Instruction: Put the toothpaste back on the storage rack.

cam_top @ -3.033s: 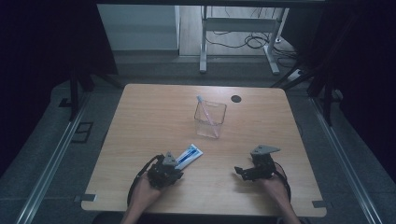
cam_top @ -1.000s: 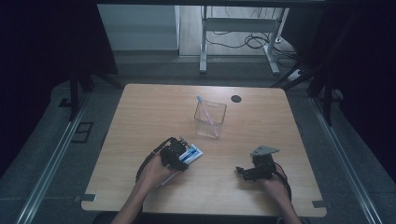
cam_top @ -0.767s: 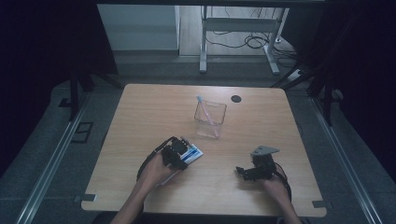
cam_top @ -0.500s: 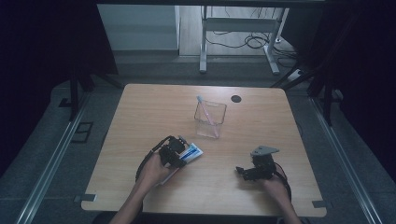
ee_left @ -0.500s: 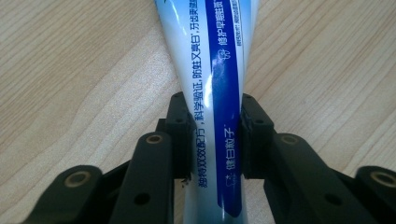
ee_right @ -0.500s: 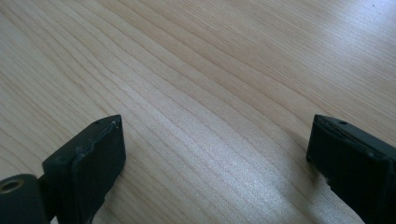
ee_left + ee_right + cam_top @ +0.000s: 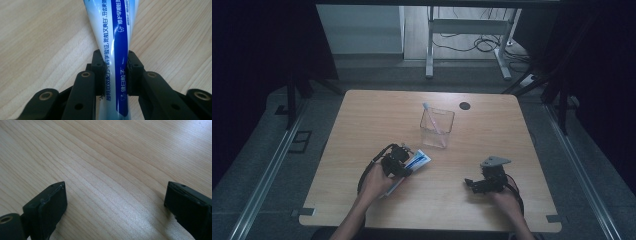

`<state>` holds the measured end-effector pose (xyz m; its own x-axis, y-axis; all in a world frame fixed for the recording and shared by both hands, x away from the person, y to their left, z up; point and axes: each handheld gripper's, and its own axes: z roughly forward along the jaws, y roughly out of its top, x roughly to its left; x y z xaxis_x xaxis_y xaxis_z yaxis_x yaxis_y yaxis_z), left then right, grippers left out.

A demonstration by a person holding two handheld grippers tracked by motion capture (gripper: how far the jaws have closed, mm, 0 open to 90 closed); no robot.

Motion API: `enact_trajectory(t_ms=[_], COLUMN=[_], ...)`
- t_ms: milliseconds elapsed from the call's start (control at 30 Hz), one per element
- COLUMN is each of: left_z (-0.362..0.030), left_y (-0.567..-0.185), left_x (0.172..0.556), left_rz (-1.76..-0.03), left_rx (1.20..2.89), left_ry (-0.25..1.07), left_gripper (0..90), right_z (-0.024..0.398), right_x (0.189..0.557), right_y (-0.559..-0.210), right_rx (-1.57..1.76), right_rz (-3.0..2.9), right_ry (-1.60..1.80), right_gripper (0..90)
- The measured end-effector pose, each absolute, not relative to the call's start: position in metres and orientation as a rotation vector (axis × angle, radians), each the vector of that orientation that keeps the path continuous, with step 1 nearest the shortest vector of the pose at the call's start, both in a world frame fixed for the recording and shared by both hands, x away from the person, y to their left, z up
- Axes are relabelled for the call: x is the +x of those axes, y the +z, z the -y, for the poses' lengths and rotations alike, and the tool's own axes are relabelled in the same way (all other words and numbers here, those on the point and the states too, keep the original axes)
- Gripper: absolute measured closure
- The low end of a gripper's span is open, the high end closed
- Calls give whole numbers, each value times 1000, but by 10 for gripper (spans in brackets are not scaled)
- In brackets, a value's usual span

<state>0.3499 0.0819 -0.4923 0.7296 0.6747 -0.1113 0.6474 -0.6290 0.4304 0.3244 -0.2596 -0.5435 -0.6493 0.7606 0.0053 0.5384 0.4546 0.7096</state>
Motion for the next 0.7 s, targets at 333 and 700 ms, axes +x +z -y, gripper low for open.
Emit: enact_trajectory(t_ms=[333, 700], left_z=[-82, -83], left_y=[-476, -455], left_x=[352, 357], left_rz=[-973, -954], left_rx=[2434, 2379], left_ry=[104, 121], left_gripper=[732, 733], right_z=[260, 260], right_x=[324, 324], right_y=[-543, -543], right_rx=[1108, 1106], right_rz=[-2396, -2399], right_ry=[1003, 999], right_gripper=[42, 42])
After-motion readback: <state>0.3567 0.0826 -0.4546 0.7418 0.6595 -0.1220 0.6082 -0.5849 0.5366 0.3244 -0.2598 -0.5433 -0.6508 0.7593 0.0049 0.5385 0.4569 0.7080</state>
